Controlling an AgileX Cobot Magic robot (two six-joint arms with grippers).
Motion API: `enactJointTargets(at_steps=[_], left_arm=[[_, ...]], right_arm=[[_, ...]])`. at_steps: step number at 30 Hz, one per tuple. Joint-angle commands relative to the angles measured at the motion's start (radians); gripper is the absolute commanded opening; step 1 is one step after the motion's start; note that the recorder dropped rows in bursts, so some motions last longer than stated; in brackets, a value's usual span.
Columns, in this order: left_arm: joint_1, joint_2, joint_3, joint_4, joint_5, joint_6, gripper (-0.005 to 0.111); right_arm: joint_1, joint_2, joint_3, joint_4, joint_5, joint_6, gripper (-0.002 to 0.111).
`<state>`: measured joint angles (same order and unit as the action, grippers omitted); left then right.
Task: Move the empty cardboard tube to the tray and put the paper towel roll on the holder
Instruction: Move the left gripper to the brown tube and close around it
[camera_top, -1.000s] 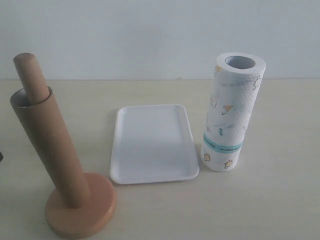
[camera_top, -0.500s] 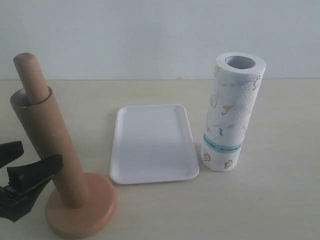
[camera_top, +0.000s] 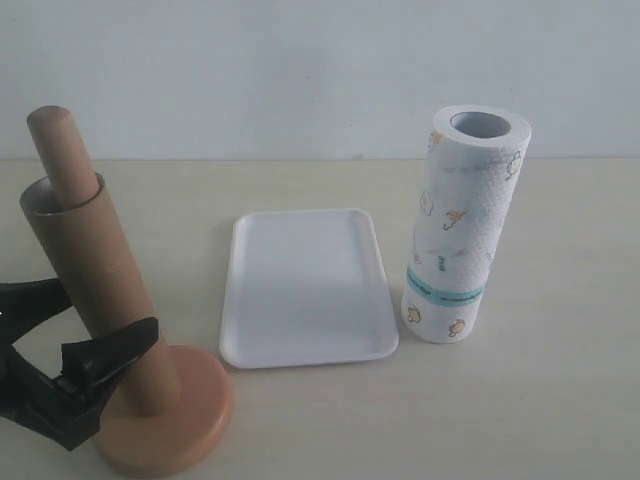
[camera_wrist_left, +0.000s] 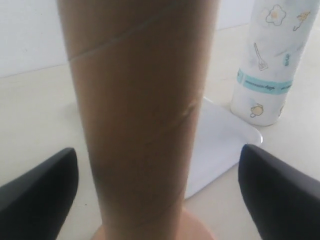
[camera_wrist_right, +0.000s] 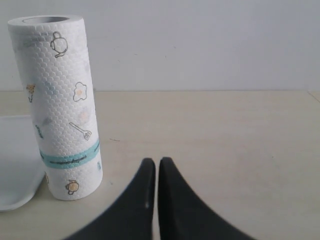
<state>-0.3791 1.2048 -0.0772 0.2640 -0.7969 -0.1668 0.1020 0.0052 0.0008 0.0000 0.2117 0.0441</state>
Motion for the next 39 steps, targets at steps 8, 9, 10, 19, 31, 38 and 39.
enactJointTargets(at_steps=[8,9,10,19,31,38,39], left_arm=[[-0.004,0.067,-0.006,-0.052,-0.083,0.087,0.082],[-0.004,0.071,-0.006,-0.052,-0.094,0.087,0.082],[-0.004,0.073,-0.006,-0.052,-0.095,0.087,0.082],[-0.004,0.126,-0.014,-0.061,-0.154,0.115,0.082],[-0.004,0.236,-0.072,-0.072,-0.15,0.151,0.054],[-0.004,0.255,-0.083,-0.072,-0.13,0.183,0.017],[-0.004,0.255,-0.083,-0.072,-0.13,0.183,0.013]], right_arm=[[-0.003,-0.005,-0.001,-0.006,-0.021,0.0,0.003],[-0.003,-0.005,-0.001,-0.006,-0.021,0.0,0.003],[-0.003,-0.005,-0.001,-0.006,-0.021,0.0,0.003],[-0.003,-0.005,-0.001,-0.006,-0.021,0.0,0.003],[-0.003,-0.005,-0.001,-0.006,-0.021,0.0,0.003],[-0.003,-0.005,-0.001,-0.006,-0.021,0.0,0.003],[-0.003,-0.005,-0.001,-0.006,-0.021,0.0,0.003]])
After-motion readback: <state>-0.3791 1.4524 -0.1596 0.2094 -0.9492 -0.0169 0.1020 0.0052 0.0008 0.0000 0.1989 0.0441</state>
